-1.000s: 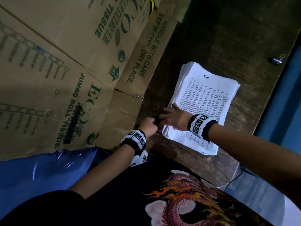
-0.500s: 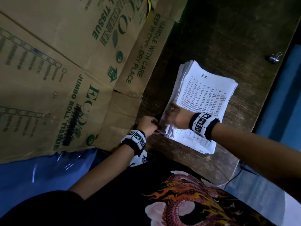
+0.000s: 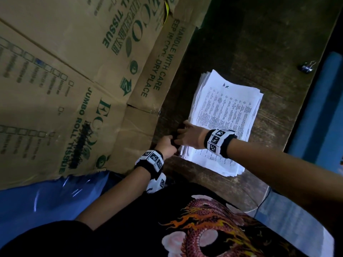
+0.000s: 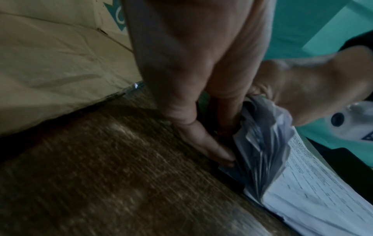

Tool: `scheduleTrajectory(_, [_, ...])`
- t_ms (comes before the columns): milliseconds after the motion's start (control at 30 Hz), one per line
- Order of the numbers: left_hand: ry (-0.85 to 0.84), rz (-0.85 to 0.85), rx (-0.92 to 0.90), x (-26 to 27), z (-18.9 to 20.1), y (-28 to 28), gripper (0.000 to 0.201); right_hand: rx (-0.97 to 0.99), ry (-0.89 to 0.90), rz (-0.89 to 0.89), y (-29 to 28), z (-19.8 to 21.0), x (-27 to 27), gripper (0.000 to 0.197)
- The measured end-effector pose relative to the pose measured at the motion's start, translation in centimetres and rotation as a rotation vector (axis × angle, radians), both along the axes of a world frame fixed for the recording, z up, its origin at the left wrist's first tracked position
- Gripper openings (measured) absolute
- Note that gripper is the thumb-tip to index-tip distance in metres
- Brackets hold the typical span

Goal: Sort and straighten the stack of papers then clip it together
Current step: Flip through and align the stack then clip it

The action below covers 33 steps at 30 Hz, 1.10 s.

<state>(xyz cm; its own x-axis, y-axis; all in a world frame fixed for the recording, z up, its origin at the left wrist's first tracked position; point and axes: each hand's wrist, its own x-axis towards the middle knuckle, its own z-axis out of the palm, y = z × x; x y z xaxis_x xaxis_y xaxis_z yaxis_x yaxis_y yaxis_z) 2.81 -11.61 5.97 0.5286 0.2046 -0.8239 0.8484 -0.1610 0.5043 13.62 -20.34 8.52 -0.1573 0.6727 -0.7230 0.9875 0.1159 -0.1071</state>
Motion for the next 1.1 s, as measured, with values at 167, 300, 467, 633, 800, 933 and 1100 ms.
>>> scheduleTrajectory(167, [0.076, -0.165, 0.008, 1.0, 0.4, 0.9, 0.026, 0.267, -0.01, -0.176, -3.6, 0.5, 1.0, 0.082])
scheduleTrajectory(300, [-0.03, 0.011, 0.079, 3.2, 0.5, 2.0, 0.029, 0.455, -0.116, -0.919, -9.5, 1.6, 1.7, 0.072])
scheduleTrajectory(467, [0.05, -0.045, 0.091, 4.9, 0.9, -0.4, 0.067, 0.175, -0.117, -2.172, -18.8, -1.0, 0.9, 0.07])
scheduleTrajectory(633, [0.018, -0.059, 0.155, 5.7, 1.6, -6.4, 0.066, 0.259, 0.207, -2.31, -16.0, -3.0, -2.6, 0.077])
scheduleTrajectory(800, [0.072, -0.159, 0.234, 7.4, 1.2, -3.8, 0.058, 0.3, 0.26, -2.329, -18.0, -2.5, -1.0, 0.072])
scheduleTrajectory(933, [-0.072, -0.083, 0.342, 12.6, 0.7, -0.3, 0.06, 0.397, 0.21, -2.447, -19.1, -2.7, 5.1, 0.075])
scheduleTrajectory(1100, [-0.112, 0.057, 0.243, 18.1, 0.5, 0.1, 0.065, 0.47, 0.19, -2.483, -17.8, -3.0, 11.6, 0.062])
